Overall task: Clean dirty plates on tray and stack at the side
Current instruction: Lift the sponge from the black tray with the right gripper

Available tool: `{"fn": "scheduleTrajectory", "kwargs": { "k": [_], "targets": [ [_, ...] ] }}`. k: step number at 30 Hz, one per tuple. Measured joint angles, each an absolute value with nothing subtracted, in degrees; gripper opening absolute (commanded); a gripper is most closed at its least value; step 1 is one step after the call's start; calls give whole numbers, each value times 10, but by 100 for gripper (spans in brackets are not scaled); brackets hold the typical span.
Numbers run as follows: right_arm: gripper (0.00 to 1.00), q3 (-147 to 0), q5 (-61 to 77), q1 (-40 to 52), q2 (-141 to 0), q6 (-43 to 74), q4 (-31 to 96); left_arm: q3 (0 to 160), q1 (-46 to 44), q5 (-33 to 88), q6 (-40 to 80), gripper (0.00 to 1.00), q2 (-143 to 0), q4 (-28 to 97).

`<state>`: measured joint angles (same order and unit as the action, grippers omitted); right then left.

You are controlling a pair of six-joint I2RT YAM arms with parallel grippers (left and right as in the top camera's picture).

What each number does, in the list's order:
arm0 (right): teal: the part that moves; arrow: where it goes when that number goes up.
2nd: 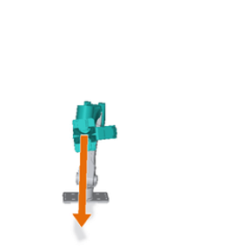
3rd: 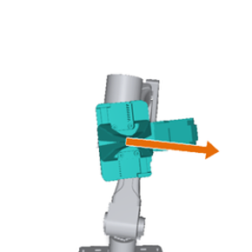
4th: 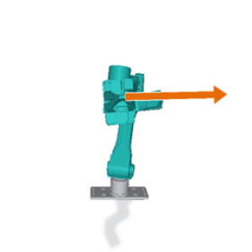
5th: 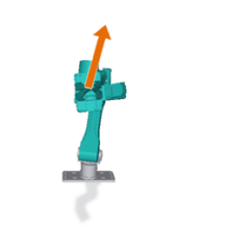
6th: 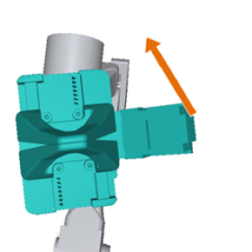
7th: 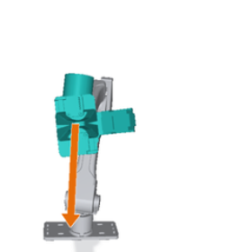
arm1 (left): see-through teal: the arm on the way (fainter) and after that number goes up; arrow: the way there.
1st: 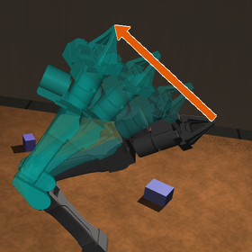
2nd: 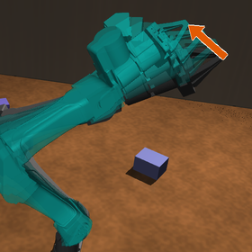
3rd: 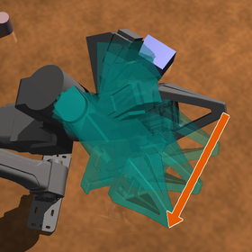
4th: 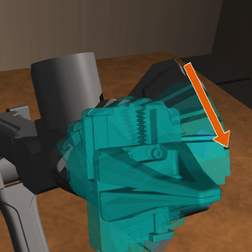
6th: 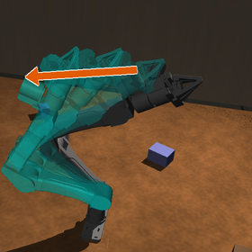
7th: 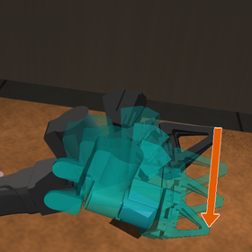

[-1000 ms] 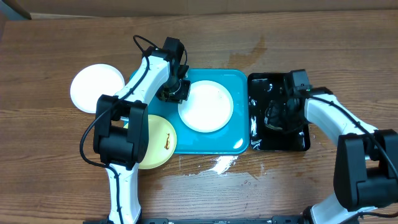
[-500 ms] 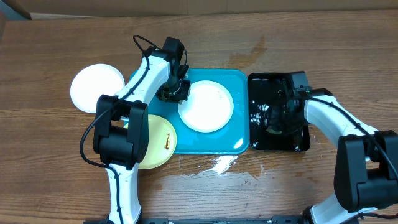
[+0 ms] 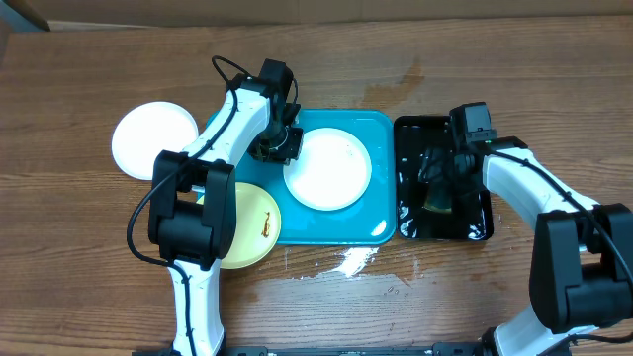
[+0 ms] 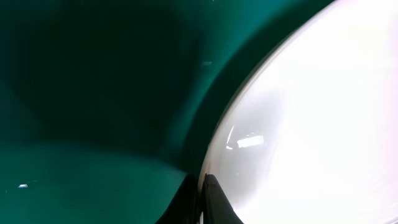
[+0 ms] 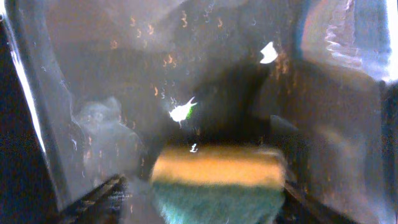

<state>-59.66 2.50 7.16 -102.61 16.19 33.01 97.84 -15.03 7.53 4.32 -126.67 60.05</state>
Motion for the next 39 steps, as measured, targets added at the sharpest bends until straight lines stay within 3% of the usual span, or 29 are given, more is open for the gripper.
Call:
{"fn": "scheduleTrajectory", "kwargs": {
  "k": [1, 2, 3, 5, 7, 16, 24, 27, 34, 39],
  "targets": [
    [38, -594, 22, 72, -1027, 163, 324, 978, -150, 75, 43, 4, -1267, 601],
    [33, -592, 21, 72, -1028, 163, 319, 978, -150, 75, 43, 4, -1267, 600],
    [37, -590, 19, 72, -1029, 164, 316, 978, -150, 75, 43, 4, -1267, 600],
    [63, -588, 16, 72, -1029, 164, 310, 978, -150, 76, 43, 4, -1267, 600],
    [70, -589, 15, 72, -1029, 164, 315, 978, -150, 75, 43, 4, -1267, 600],
    [74, -638, 24, 72, -1029, 164, 459, 978, -150, 75, 43, 5, -1267, 602],
    [40, -587, 25, 72, -1024, 163, 388, 978, -150, 75, 43, 5, -1267, 601],
    [31, -581, 25, 72, -1021, 164, 384, 978, -150, 75, 43, 5, -1267, 602],
    [20, -611, 32, 72, -1015, 165, 460, 978, -150, 75, 43, 5, -1267, 602],
    [21, -662, 68, 72, -993, 165, 489, 978, -150, 75, 43, 5, -1267, 602]
  ]
}}
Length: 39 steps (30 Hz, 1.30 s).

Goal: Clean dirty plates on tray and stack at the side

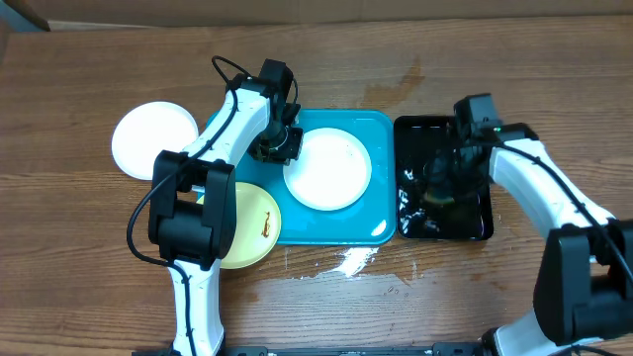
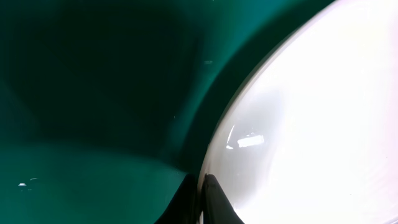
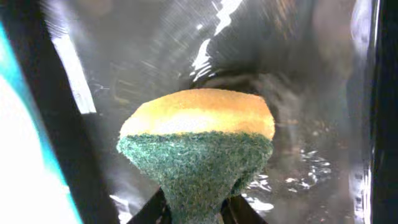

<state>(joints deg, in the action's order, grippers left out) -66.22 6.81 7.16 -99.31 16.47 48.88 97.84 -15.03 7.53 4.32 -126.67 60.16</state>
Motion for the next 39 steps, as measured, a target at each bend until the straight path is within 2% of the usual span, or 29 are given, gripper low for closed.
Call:
{"fn": "scheduleTrajectory", "kwargs": {
  "k": [10, 15, 20, 23, 28, 39],
  "targets": [
    [21, -674, 216, 77, -982, 182, 413, 978, -169, 75, 43, 4, -1267, 600],
    [22, -674, 238, 124, -982, 198, 358, 978, -197, 75, 43, 4, -1267, 596],
    [20, -674, 196, 231, -982, 209, 332, 978, -217, 75, 43, 4, -1267, 595],
    [4, -674, 150, 279, -982, 218, 328, 978, -217, 75, 43, 4, -1267, 596],
    [4, -674, 88, 319, -982, 233, 320, 978, -217, 75, 43, 4, -1267, 598],
    [4, -674, 27, 323, -990, 238, 284, 978, -217, 75, 43, 4, -1267, 598]
  ]
}}
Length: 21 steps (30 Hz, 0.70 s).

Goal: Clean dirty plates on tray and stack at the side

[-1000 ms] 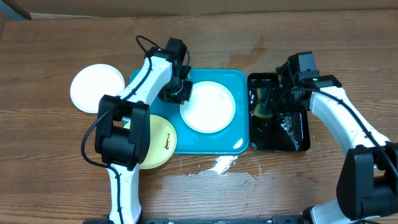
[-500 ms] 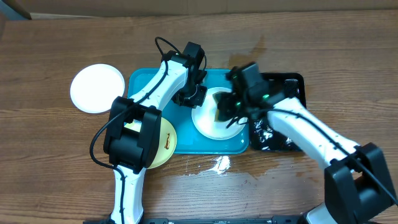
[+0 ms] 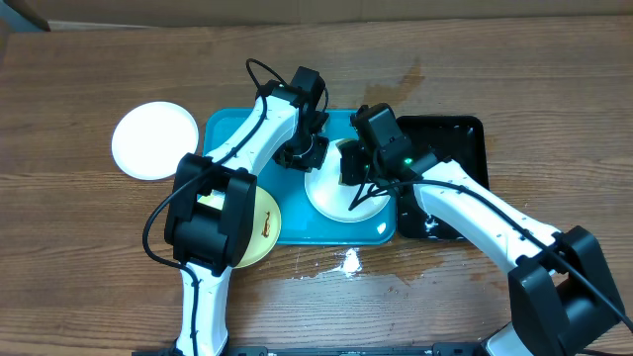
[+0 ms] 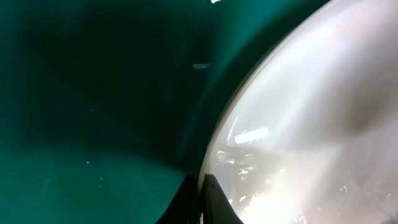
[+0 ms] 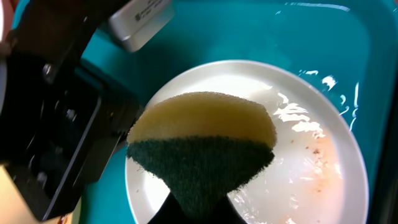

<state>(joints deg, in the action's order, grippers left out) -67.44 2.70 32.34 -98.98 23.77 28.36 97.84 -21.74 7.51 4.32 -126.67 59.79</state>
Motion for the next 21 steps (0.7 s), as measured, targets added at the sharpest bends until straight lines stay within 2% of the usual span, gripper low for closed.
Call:
{"fn": "scheduleTrajectory", "kwargs": {
  "k": [13, 14, 16, 18, 21],
  "targets": [
    [4, -676, 12, 321, -991, 238, 250, 978, -217, 75, 43, 4, -1267, 598],
    [7, -677, 20, 318, -991, 238, 252, 978, -217, 75, 43, 4, -1267, 598],
    [28, -684, 37, 307, -991, 239, 258, 978, -217, 75, 43, 4, -1267, 598],
    [32, -690, 56, 291, -989, 241, 263, 978, -217, 75, 43, 4, -1267, 598],
    [32, -693, 90, 255, -976, 240, 275, 978, -217, 75, 43, 4, -1267, 598]
  ]
}}
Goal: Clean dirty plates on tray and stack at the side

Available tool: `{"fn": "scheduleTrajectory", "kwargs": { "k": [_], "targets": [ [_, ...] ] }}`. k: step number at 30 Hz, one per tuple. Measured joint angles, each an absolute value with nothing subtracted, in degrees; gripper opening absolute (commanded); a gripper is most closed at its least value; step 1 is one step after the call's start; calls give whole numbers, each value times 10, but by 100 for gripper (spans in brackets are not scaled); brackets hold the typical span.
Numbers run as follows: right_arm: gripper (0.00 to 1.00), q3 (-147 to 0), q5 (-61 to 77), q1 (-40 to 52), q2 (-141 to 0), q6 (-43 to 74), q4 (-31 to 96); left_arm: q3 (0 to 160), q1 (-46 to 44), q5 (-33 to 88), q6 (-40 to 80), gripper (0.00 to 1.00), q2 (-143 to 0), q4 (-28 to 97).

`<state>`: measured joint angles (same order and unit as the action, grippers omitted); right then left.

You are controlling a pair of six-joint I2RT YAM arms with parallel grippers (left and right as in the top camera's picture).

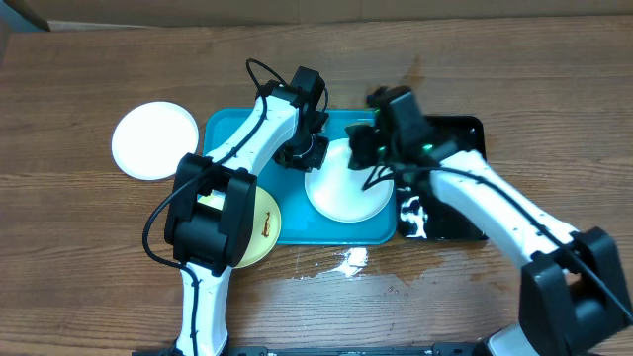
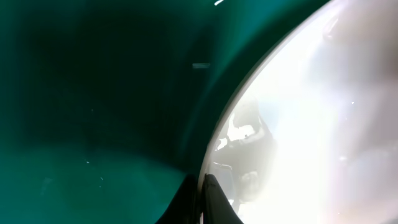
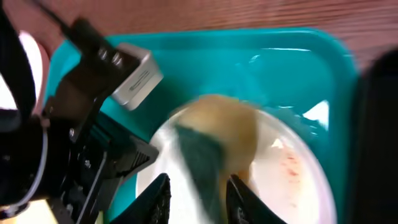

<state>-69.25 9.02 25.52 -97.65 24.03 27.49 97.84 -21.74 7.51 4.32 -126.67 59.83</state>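
Note:
A white plate point(image 1: 348, 188) lies on the teal tray point(image 1: 237, 148), with faint reddish smears on its right part point(image 3: 289, 163). My left gripper point(image 1: 309, 154) is shut on the plate's left rim; in the left wrist view its fingers point(image 2: 208, 196) pinch the rim of the plate point(image 2: 311, 124). My right gripper point(image 1: 370, 148) hovers over the plate's far side, shut on a yellow-and-green sponge point(image 3: 217, 134) that is blurred by motion. The sponge sits between the gripper's point(image 3: 199, 182) two dark fingers, just above the plate point(image 3: 298, 186).
A clean white plate point(image 1: 155, 140) rests on the table at the left. A yellow plate point(image 1: 252, 222) with a food scrap lies at the tray's front left corner. The black water bin point(image 1: 455, 188) stands to the right of the tray. Spilled water point(image 1: 351, 260) lies in front.
My right gripper with the sponge has shifted from over the plate's left-middle toward its far right side, and the sponge now looks turned and blurred. The left gripper still holds the rim.
First my right gripper was down in the black bin at the sponge while the left held the plate's rim. Then the right held the sponge, pinched, over the bin. Later the plate sat further right on the tray and the sponge was over it, where it stays.

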Motion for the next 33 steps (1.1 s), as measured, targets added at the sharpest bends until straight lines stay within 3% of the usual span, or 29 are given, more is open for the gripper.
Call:
{"fn": "scheduleTrajectory", "kwargs": {
  "k": [8, 14, 20, 27, 33],
  "targets": [
    [33, -697, 137, 148, -937, 240, 359, 995, -217, 57, 43, 4, -1267, 642],
    [54, -698, 160, 103, -936, 211, 413, 1018, -217, 49, 43, 4, -1267, 651],
    [58, -698, 165, 151, -936, 167, 403, 1018, -217, 47, 43, 4, -1267, 651],
    [64, -701, 63, 260, -969, 154, 343, 1019, -217, 47, 43, 4, -1267, 652],
    [64, -701, 0, 289, -1039, 150, 296, 1019, -217, 47, 43, 4, -1267, 656]
  ]
}}
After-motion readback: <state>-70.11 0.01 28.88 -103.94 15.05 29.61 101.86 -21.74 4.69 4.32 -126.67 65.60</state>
